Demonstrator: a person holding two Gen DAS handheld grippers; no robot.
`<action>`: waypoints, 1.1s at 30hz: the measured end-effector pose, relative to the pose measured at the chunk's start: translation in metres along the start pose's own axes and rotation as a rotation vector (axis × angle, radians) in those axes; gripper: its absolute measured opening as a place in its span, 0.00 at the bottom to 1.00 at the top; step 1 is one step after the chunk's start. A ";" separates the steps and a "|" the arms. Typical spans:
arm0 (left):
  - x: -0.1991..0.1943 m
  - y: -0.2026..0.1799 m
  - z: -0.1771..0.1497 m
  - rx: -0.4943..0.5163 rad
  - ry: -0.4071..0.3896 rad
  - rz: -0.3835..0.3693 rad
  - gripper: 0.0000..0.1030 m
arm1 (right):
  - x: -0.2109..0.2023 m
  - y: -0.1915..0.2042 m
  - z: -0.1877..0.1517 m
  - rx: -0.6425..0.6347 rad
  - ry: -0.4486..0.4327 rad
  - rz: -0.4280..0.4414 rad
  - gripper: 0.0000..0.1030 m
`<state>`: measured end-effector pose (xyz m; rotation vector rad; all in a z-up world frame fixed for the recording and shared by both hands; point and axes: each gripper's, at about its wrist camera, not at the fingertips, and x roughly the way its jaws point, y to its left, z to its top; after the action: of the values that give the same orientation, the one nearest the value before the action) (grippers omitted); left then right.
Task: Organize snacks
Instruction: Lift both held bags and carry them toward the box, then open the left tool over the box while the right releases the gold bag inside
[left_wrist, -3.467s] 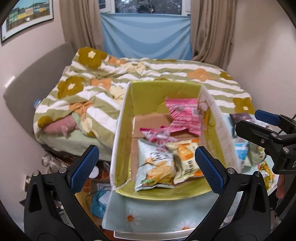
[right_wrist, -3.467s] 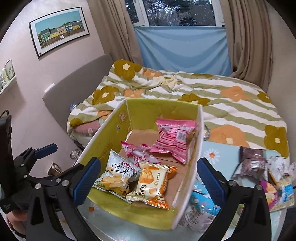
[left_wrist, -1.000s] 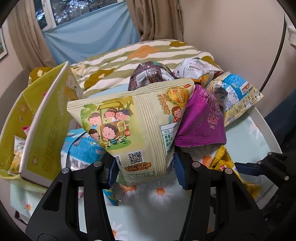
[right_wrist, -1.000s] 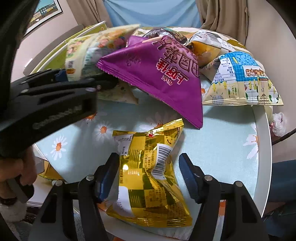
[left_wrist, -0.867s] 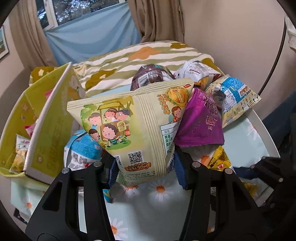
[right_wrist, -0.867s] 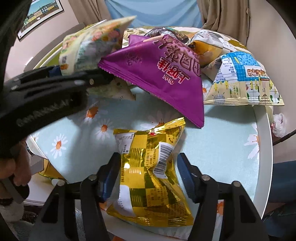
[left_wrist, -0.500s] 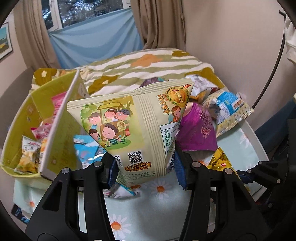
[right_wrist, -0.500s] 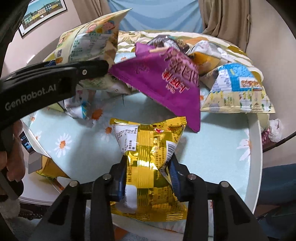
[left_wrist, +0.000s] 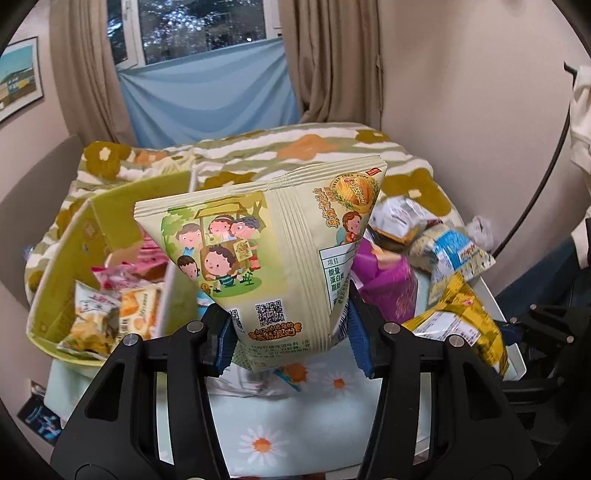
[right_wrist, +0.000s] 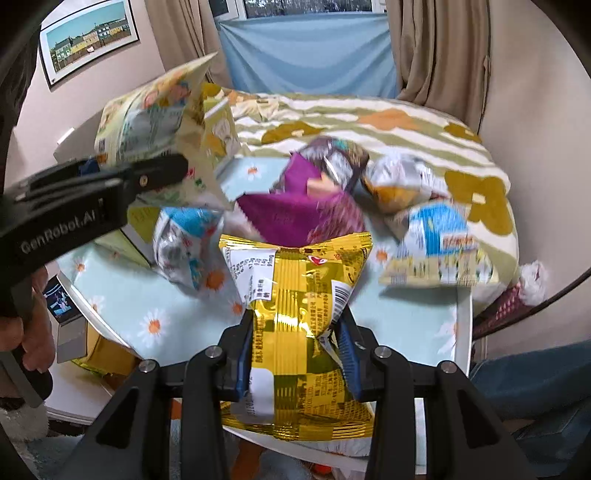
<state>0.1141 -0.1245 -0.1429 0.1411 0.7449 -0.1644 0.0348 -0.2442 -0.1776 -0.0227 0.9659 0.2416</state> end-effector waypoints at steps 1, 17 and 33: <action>-0.003 0.005 0.003 -0.007 -0.009 0.001 0.47 | -0.001 0.001 0.006 -0.004 -0.010 -0.002 0.36; -0.021 0.119 0.049 -0.064 -0.094 0.060 0.48 | -0.010 0.067 0.112 -0.081 -0.157 0.021 0.36; 0.069 0.290 0.088 -0.129 0.076 0.055 0.48 | 0.079 0.170 0.224 -0.059 -0.126 0.078 0.36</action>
<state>0.2793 0.1357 -0.1059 0.0447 0.8238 -0.0584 0.2232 -0.0351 -0.0990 -0.0239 0.8350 0.3397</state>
